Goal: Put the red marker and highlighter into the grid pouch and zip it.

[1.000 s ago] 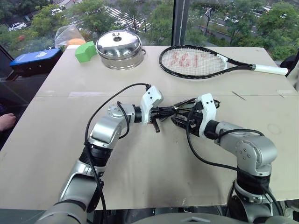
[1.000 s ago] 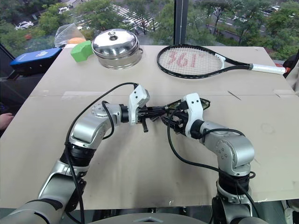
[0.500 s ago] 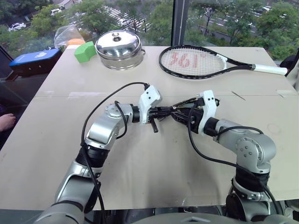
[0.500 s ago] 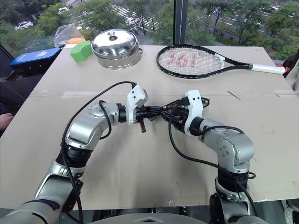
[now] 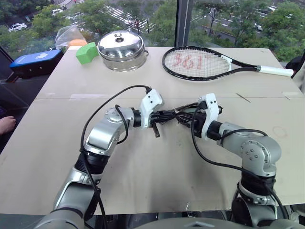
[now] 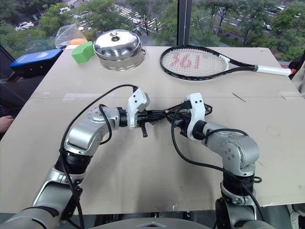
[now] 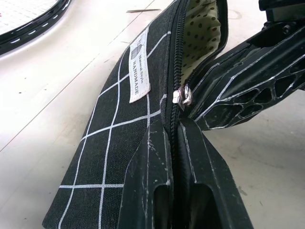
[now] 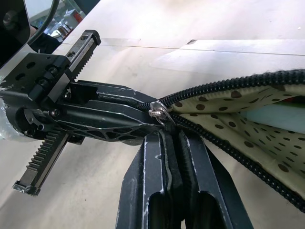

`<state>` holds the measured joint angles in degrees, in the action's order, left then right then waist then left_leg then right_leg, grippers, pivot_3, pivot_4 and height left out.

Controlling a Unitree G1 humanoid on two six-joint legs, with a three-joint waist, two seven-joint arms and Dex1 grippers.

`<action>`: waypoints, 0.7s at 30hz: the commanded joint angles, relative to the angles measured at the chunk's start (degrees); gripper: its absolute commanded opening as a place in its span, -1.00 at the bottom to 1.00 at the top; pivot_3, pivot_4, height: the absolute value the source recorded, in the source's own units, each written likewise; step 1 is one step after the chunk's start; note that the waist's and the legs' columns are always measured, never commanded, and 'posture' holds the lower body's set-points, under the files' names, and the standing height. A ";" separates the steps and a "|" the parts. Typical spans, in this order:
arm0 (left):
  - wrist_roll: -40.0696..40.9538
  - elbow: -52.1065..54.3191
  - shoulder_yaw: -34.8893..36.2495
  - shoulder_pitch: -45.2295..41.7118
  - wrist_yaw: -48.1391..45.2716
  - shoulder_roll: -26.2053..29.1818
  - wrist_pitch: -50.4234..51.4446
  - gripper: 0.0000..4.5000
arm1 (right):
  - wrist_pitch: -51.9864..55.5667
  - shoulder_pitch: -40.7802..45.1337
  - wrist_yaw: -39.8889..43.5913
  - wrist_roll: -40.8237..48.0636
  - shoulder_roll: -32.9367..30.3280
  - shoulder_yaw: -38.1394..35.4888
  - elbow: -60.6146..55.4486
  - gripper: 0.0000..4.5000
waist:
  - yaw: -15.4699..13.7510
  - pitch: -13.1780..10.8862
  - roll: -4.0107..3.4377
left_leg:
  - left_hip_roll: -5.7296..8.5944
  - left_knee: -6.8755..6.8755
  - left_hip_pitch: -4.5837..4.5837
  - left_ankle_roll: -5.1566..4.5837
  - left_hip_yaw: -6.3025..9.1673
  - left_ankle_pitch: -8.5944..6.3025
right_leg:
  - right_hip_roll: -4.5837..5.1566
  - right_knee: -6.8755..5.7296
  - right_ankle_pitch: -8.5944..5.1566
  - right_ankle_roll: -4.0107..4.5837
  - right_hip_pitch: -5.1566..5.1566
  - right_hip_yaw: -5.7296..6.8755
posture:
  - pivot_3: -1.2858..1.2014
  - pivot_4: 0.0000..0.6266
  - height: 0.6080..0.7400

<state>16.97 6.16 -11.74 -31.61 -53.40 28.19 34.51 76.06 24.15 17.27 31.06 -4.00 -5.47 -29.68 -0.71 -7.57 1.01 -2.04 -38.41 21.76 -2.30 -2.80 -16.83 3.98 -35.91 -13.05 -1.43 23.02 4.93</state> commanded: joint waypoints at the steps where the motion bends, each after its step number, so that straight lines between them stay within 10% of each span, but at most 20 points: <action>1: 0.12 2.36 -0.09 -0.43 0.37 -0.36 -1.01 -1.00 | 0.07 0.63 -2.83 -0.52 -2.25 -2.52 -4.22 -0.98 | -0.02 0.00 0.00 | 0.00 0.00 0.00 0.00 0.00 0.00 | 0.00 0.00 0.00 0.00 0.00 0.00 | 0.03 -0.52 1.00; 14: -4.68 -1.94 -1.48 -1.64 2.38 0.15 -5.73 -1.00 | 3.70 -6.28 -7.57 -9.36 -27.69 -11.22 -11.22 -0.98 | -0.08 -0.01 -0.02 | 0.02 0.04 0.00 -0.06 -0.03 -0.04 | 0.01 0.03 0.00 0.00 0.01 -0.03 | 0.03 -0.52 1.00; 19: -10.03 -5.70 -5.69 -1.71 1.86 0.64 -17.66 -1.00 | -5.49 -11.43 -0.57 -5.12 -27.96 -13.09 -12.34 -0.98 | -0.12 0.00 0.00 | 0.02 0.04 0.00 -0.08 -0.02 -0.05 | 0.00 0.06 -0.01 0.00 0.00 -0.04 | 0.03 -0.52 1.00; 21: -11.19 -7.14 -6.73 -1.52 0.24 0.90 -22.65 -0.69 | -9.35 -14.63 3.22 -3.32 -28.23 -13.51 -11.97 -0.79 | -0.08 -0.01 -0.01 | 0.01 0.05 0.00 -0.09 -0.03 -0.05 | -0.02 0.07 -0.01 0.00 0.01 -0.05 | 0.03 -0.52 1.00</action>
<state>7.40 -0.25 -18.75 -33.04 -52.18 27.97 16.69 70.99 10.59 17.97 27.13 -31.44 -15.64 -41.28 -0.80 -7.58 1.01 -2.04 -38.35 21.76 -2.39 -2.83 -16.88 3.96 -35.84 -13.06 -1.43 23.03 4.87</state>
